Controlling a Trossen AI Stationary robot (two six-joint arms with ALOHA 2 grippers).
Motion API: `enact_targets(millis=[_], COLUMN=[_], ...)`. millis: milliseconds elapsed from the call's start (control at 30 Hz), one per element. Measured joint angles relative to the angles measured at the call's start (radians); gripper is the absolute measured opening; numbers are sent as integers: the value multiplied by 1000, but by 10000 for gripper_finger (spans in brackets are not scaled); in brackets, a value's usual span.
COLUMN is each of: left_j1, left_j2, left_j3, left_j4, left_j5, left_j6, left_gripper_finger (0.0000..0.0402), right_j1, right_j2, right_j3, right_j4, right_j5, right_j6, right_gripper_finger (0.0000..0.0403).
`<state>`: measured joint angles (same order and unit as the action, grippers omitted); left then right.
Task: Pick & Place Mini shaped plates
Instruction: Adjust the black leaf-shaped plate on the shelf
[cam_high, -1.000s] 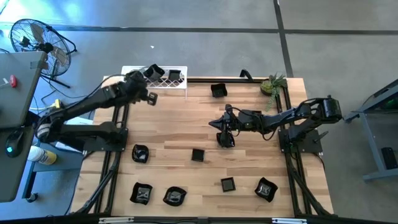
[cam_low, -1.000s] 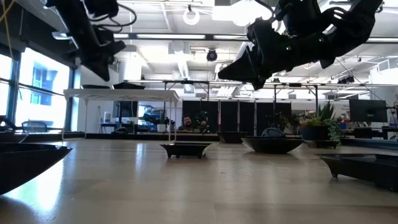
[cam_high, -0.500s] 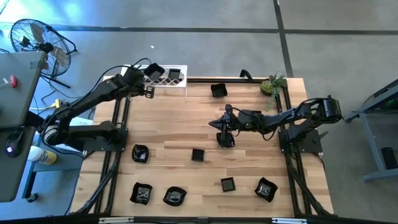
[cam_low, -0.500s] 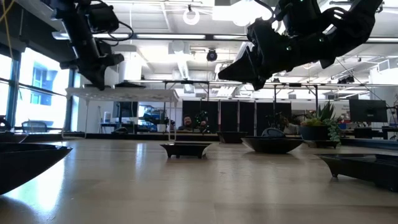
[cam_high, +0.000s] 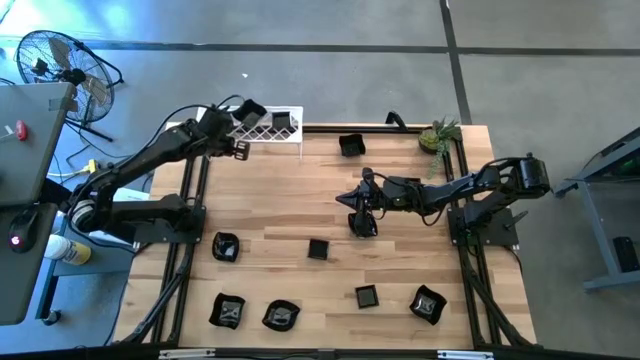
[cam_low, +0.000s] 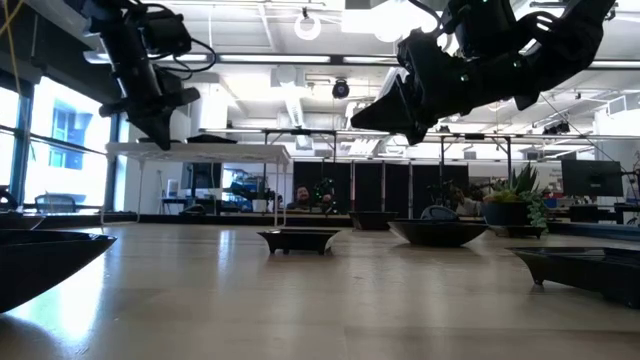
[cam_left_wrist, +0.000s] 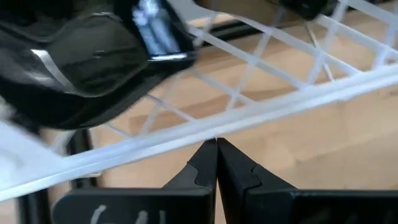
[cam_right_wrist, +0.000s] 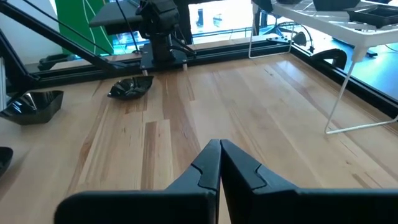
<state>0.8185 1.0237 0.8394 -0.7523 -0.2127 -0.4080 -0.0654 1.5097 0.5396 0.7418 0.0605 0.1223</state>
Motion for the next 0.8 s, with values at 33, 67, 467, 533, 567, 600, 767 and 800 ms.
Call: enact_targets(millis=[33,67,467,533,567,600,767,800], left_j1=[0,0,0,0,1,0,1,1], left_j2=[0,-2,-85,-86,-84,-79,-40,-33], left_j3=[0,0,0,0,0,0,0,0], left_j4=[-4,-12,-14,4,7,9,50,62], left_j5=[8,19,-16,-35,-43,-55,-68,-72], left_j6=[3,8,11,11,14,20,44,45], left_gripper_finger=[0,0,0,0,0,0,0,0], right_j1=[0,0,0,0,0,0,0,0], right_j2=[0,0,0,0,0,0,0,0], right_j3=[0,0,0,0,0,0,0,0], right_j4=[0,0,-1,-1,-1,-1,-1,-3], right_j5=[0,0,0,0,0,-1,-1,-1], right_j6=[0,0,0,0,0,0,0,0], right_gripper_finger=[6,6,6,6,5,4,3,4])
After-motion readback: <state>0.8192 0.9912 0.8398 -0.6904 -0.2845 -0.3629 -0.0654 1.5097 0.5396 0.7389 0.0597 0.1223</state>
